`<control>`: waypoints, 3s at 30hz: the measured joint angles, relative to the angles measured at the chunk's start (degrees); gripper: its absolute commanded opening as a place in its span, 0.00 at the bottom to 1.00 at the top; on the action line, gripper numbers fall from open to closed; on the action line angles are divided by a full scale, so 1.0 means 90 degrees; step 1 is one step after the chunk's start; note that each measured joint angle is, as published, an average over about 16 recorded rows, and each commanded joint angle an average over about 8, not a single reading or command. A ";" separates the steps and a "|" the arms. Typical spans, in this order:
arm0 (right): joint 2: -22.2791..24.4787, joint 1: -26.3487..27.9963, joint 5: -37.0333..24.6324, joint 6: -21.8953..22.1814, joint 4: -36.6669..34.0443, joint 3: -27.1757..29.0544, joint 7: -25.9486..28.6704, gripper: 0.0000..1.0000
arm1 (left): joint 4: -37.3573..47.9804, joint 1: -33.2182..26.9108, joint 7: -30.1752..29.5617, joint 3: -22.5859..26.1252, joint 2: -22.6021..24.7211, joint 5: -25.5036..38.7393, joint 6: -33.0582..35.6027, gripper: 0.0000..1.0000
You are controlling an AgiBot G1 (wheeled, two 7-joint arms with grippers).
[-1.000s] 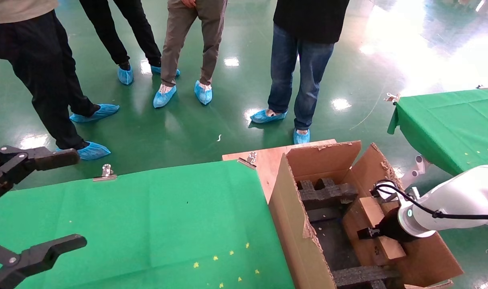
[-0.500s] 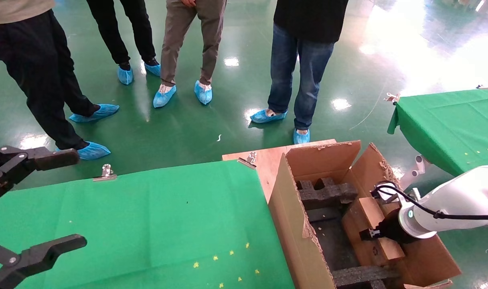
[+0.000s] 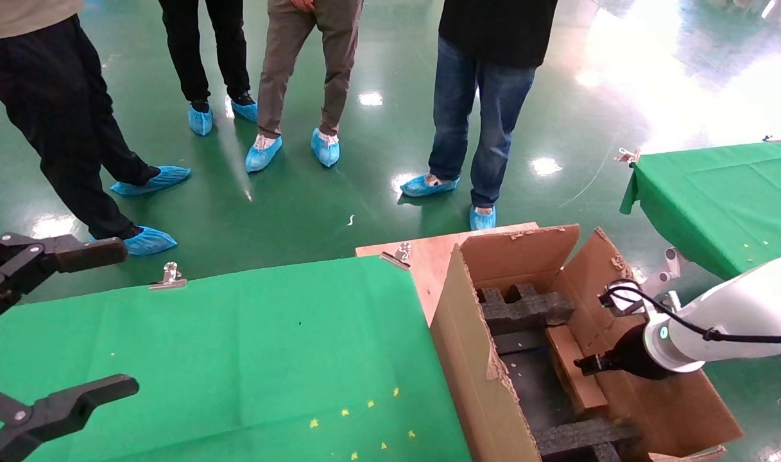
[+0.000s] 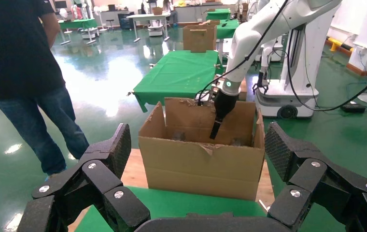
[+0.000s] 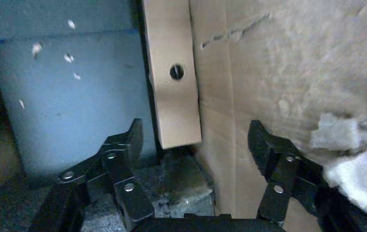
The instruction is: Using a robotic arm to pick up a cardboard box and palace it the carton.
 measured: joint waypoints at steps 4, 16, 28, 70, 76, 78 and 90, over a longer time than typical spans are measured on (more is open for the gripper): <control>0.0133 0.0280 -0.0016 0.0041 0.0169 0.0111 -0.0048 1.00 | 0.0000 0.0000 0.0000 0.0000 0.0000 0.0000 0.0000 1.00; 0.0838 0.1664 0.0166 -0.0070 0.1313 0.0707 -0.0493 1.00 | 0.0000 0.0000 0.0000 0.0000 0.0000 0.0000 0.0000 1.00; 0.1353 0.2682 0.0928 -0.0618 0.2221 0.1262 -0.0956 1.00 | 0.0001 0.0000 0.0001 0.0000 -0.0001 -0.0001 -0.0001 1.00; 0.0799 -0.0306 0.3433 -0.2604 0.2152 0.5481 -0.5487 1.00 | 0.0002 0.0001 0.0001 0.0001 -0.0002 -0.0003 -0.0002 1.00; 0.0663 -0.1004 0.3955 -0.3025 0.2120 0.6413 -0.6495 1.00 | 0.0002 0.0000 0.0001 0.0001 -0.0002 -0.0003 -0.0002 1.00; 0.0617 -0.1238 0.4130 -0.3167 0.2110 0.6725 -0.6832 1.00 | 0.0002 0.0000 0.0001 0.0001 -0.0002 -0.0003 -0.0002 1.00; 0.0343 -0.2635 0.5175 -0.4010 0.2046 0.8591 -0.8848 1.00 | 0.0002 0.0000 0.0002 0.0002 -0.0002 -0.0004 -0.0002 1.00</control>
